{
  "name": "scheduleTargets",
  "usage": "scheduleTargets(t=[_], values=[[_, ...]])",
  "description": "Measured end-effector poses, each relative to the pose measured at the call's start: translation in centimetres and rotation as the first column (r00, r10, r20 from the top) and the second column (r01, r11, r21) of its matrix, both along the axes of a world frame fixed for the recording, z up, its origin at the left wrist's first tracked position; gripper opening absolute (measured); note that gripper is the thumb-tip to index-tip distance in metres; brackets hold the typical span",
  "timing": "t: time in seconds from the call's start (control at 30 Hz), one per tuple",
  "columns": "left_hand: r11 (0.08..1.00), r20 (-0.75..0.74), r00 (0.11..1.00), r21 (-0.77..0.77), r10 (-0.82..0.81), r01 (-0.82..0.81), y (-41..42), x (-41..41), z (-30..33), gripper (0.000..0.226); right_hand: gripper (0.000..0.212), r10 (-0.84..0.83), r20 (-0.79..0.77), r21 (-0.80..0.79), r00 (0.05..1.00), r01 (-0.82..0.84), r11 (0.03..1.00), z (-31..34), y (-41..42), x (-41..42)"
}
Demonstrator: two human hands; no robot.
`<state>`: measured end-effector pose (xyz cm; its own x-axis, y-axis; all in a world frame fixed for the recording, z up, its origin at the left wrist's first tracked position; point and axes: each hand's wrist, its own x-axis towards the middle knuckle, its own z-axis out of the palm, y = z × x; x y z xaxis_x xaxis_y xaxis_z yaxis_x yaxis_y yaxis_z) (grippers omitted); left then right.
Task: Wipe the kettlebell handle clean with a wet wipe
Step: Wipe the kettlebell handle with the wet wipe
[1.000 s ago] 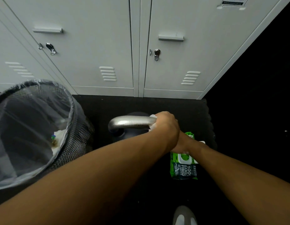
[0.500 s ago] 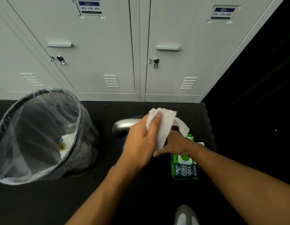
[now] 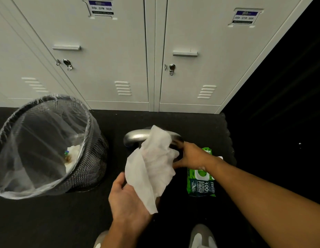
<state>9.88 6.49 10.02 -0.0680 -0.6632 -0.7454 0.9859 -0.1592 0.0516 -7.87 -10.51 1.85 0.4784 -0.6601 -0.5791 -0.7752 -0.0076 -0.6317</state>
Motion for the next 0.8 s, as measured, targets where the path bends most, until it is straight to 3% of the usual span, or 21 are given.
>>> scheduleTargets(t=[0.2,0.3,0.4,0.8], values=[[0.994,-0.152,0.988,-0.093,0.04,-0.055,-0.7,-0.6,-1.4,0.042,0.115,-0.004,0.01,0.015,1.0,0.004,1.0,-0.5,-0.2,-0.1],[0.985,-0.1,0.994,-0.17,-0.032,0.015,-2.9,-1.4,-2.3,0.074,0.116,-0.003,0.017,-0.002,1.0,0.003,1.0,-0.7,-0.1,-0.2],[0.984,0.015,0.996,-0.152,-0.089,0.09,-4.9,-2.4,-2.8,0.046,0.114,0.01,0.017,-0.037,1.0,-0.009,0.999,-1.1,-0.3,-0.3],[0.971,0.062,0.998,-0.233,-0.031,0.044,-8.6,-2.5,-4.5,0.056,0.116,-0.006,0.059,-0.012,0.998,0.006,1.0,-1.5,-0.5,-0.4]])
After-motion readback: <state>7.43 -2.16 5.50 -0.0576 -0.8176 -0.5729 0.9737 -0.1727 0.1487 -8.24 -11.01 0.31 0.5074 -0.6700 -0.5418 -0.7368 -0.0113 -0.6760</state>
